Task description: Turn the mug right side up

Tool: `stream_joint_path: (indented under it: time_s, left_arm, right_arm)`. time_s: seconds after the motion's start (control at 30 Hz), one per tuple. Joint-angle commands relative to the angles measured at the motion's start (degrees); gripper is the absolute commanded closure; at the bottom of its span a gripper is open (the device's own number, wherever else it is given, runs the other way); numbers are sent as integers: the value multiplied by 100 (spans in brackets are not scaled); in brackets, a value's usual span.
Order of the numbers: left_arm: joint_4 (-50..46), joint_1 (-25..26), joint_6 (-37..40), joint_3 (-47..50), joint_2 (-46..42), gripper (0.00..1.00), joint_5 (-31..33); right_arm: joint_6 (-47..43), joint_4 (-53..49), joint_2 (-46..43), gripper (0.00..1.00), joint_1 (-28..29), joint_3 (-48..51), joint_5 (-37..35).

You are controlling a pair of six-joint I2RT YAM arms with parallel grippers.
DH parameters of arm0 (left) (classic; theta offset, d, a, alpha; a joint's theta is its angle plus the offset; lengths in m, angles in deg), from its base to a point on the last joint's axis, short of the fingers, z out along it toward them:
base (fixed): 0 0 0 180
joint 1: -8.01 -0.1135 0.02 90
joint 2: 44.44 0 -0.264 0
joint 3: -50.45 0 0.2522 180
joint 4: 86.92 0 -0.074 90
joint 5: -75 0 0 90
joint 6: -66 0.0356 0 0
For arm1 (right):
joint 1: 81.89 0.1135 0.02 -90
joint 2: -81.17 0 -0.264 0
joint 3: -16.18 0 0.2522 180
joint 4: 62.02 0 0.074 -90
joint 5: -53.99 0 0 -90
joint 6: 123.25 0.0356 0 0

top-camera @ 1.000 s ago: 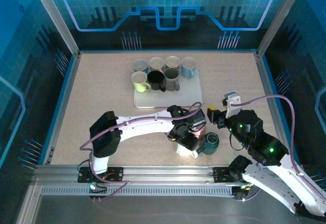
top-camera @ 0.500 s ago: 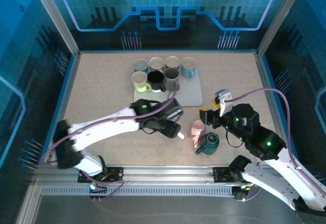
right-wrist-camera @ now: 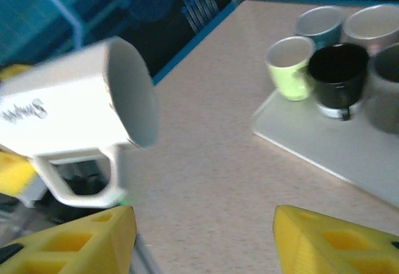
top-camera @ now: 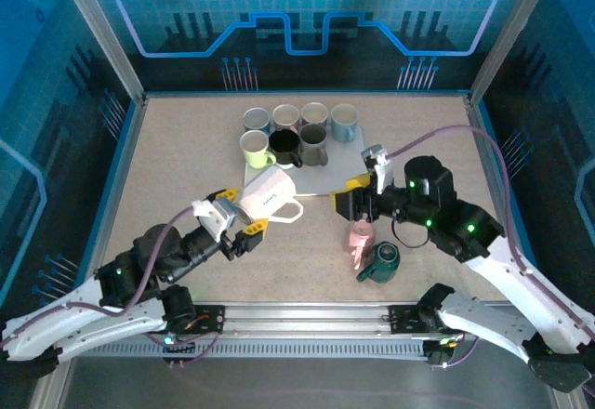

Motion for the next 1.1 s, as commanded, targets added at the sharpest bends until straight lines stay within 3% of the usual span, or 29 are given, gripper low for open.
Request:
stream_joint_path:
  time_s: [0.0,0.2,0.53,0.73,0.87,1.07]
  left_arm:
    - [1728,9,1168,241,-551,46,-189]
    - [1883,8,1677,690,-1396,44,-379]
    - [1783,9,1653,1031,-1980,46,-264]
    - [1871,9,1669,1081,-1742,46,-263]
    - [1941,7,1610,1113,-1695,46,-326]
    - [1852,8,1599,1126,-1656,46,-335]
  right_arm:
    - [870,369,181,39,-344,-172,1303]
    - [1819,1287,582,38,-859,65,2802]
    - [2858,3384,1174,31,-682,666,4248]
    - [2633,3611,1605,31,101,443,4295]
    - [2700,3856,1910,31,270,480,4276]
    - [3355,5046,2260,35,477,645,4378]
